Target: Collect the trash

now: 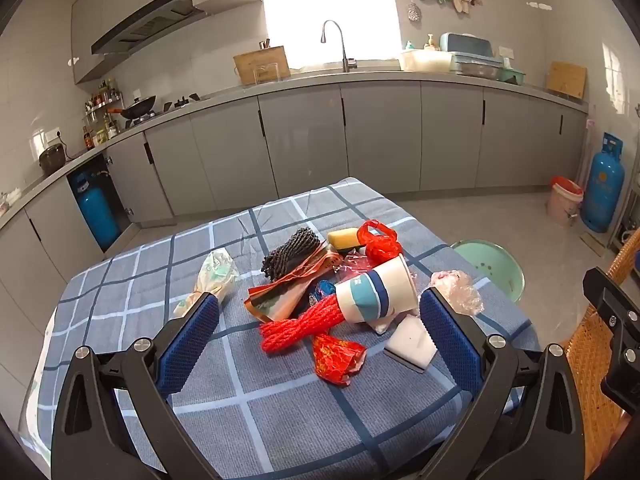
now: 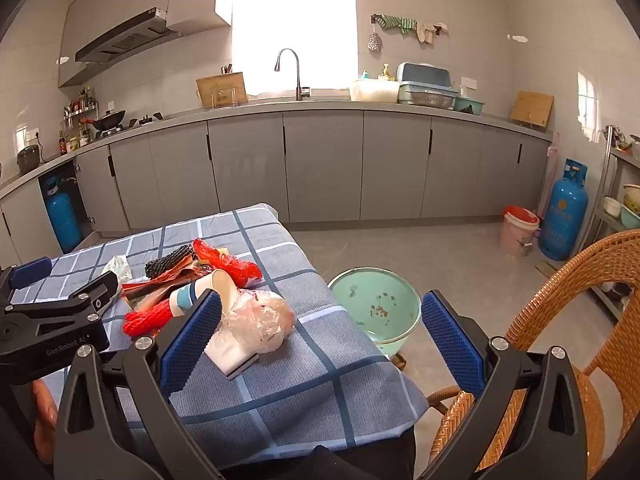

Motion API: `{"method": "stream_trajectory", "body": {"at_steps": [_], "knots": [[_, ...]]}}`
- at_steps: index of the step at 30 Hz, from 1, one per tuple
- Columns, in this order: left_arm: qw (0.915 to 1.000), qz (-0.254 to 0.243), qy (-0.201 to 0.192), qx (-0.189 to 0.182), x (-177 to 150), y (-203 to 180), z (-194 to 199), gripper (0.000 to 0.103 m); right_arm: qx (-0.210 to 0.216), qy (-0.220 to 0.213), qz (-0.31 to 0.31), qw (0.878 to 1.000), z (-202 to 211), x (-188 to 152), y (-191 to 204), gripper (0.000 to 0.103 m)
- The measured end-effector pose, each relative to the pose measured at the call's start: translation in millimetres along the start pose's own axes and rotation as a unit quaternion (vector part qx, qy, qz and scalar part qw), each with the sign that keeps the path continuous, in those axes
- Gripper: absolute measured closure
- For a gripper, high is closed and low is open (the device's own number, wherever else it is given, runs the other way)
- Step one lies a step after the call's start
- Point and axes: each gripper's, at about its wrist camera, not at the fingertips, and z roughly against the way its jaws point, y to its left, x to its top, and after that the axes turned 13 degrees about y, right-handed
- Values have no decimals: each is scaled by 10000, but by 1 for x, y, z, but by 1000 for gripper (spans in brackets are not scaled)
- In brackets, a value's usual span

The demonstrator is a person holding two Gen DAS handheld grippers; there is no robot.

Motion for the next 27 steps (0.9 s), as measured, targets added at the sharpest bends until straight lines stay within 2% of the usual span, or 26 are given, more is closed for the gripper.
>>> {"method": "stream_trajectory", "body": {"at_steps": [11,27], "knots": [[10000,-61,-44,-7,4,-8,5,4,-26,20,53,10000,5,-4,4,5],[9998,-130,-115,-78,-3,-7,9,4,-12,81,-10,10000,-7,-2,-1,5]]}}
